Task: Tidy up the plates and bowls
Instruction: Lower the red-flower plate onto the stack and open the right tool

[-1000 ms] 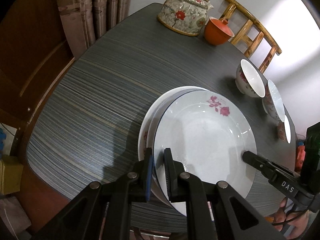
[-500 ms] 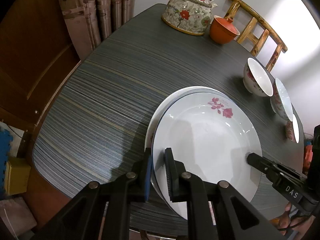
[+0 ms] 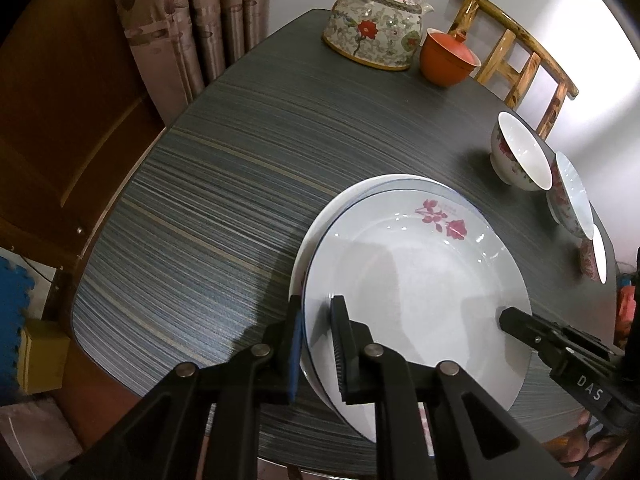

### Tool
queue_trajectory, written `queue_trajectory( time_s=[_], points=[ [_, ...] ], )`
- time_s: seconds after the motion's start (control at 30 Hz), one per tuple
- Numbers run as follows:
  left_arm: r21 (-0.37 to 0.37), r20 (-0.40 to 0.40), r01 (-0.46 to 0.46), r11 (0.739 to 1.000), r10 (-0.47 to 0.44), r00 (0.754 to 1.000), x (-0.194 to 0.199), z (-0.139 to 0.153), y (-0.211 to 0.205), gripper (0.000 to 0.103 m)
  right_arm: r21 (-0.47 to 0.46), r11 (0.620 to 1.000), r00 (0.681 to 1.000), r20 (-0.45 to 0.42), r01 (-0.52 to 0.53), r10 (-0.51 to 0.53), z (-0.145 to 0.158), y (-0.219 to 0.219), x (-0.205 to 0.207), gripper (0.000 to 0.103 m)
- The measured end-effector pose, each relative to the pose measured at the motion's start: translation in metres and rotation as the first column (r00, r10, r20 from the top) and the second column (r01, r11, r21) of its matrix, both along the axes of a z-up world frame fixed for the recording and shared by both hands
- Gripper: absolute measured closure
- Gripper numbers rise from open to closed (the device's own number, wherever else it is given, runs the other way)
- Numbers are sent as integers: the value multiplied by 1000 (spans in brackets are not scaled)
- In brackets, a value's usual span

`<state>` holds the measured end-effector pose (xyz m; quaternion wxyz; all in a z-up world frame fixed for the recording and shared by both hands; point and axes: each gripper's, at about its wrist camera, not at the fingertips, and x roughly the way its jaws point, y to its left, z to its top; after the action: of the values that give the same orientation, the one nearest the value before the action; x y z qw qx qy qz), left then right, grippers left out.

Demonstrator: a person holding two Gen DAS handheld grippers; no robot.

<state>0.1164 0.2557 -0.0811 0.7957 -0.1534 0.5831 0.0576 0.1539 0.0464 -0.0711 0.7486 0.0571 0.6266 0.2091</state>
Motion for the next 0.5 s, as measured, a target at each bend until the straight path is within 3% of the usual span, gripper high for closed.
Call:
queue_trajectory(
  time_s=[0.5],
  points=[
    [78, -3, 19, 997, -18, 1000, 1, -1, -11, 85, -61, 998, 999, 17, -27, 28, 6, 4, 0, 90]
  ],
)
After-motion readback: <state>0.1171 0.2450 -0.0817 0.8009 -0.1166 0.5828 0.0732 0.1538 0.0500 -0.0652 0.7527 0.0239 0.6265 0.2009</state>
